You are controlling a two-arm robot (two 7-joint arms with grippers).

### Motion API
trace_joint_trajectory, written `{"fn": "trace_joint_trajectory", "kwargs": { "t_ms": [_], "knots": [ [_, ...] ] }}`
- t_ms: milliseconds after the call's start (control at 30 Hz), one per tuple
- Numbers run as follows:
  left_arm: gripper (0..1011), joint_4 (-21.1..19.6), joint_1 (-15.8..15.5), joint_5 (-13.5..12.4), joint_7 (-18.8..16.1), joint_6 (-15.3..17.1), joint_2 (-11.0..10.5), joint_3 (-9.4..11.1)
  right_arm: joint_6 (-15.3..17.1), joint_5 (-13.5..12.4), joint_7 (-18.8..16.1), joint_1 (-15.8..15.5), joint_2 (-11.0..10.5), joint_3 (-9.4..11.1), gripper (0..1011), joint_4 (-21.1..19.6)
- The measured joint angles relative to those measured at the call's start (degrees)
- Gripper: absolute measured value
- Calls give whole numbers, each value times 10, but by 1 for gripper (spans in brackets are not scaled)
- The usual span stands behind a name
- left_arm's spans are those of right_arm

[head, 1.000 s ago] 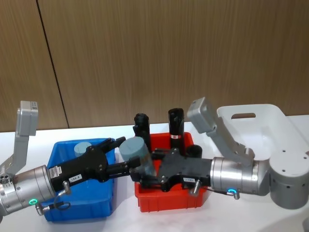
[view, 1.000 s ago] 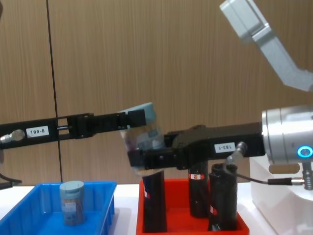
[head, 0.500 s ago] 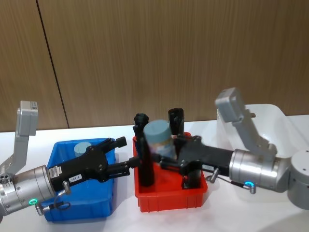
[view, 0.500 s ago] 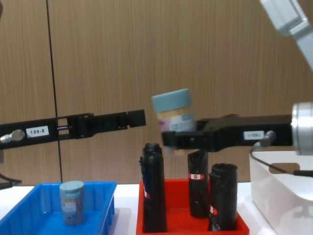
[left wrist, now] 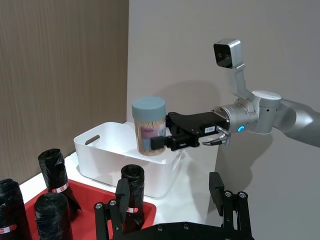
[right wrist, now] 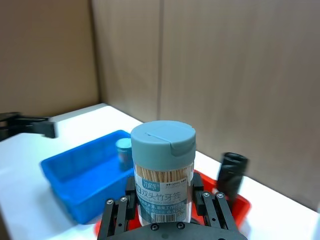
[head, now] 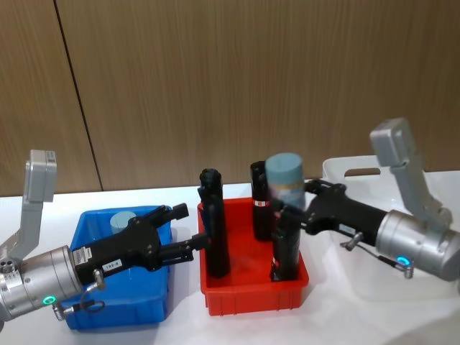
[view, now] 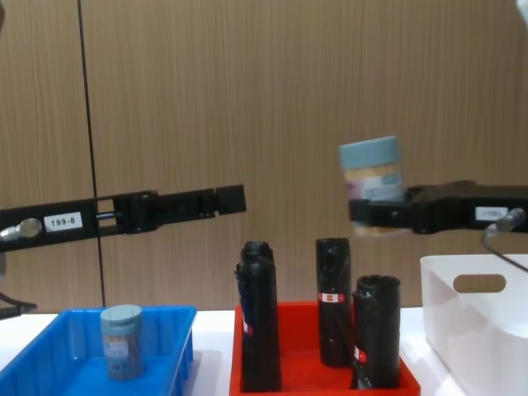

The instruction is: Pick the cotton swabs from the blue box and place them into the white box.

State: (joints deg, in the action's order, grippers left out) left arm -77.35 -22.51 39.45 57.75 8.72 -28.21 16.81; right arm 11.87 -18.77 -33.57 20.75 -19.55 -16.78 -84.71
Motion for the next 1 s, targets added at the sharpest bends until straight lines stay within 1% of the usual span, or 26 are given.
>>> {"fn": "trace_joint_trajectory", "kwargs": {
  "t_ms": [100, 133, 167, 233, 300, 533, 567, 633, 733, 767, 867, 1000],
  "knots": [
    [1004, 0, 0, 0, 0, 0, 0, 0, -3, -5, 18, -1, -5, 6, 639, 3],
    [1004, 0, 0, 0, 0, 0, 0, 0, -3, -5, 18, -1, -5, 6, 639, 3],
    [1004, 0, 0, 0, 0, 0, 0, 0, -5, -9, 35, -2, -8, 11, 639, 7],
    [1004, 0, 0, 0, 0, 0, 0, 0, -5, -9, 39, -2, -9, 12, 639, 8],
    [1004, 0, 0, 0, 0, 0, 0, 0, -8, -12, 60, -2, -12, 18, 639, 14],
    [1004, 0, 0, 0, 0, 0, 0, 0, -10, -16, 99, 1, -16, 27, 639, 33],
    [1004, 0, 0, 0, 0, 0, 0, 0, -10, -16, 111, 2, -17, 29, 637, 39],
    [1004, 0, 0, 0, 0, 0, 0, 0, -11, -16, 120, 4, -17, 31, 639, 47],
    [1004, 0, 0, 0, 0, 0, 0, 0, -9, -16, 144, 11, -17, 36, 639, 68],
    [1004, 0, 0, 0, 0, 0, 0, 0, -9, -16, 144, 11, -17, 36, 639, 68],
    [1004, 0, 0, 0, 0, 0, 0, 0, -4, -15, 164, 19, -15, 39, 639, 91],
    [1004, 0, 0, 0, 0, 0, 0, 0, 6, -11, 180, 28, -13, 41, 639, 118]
  ]
}}
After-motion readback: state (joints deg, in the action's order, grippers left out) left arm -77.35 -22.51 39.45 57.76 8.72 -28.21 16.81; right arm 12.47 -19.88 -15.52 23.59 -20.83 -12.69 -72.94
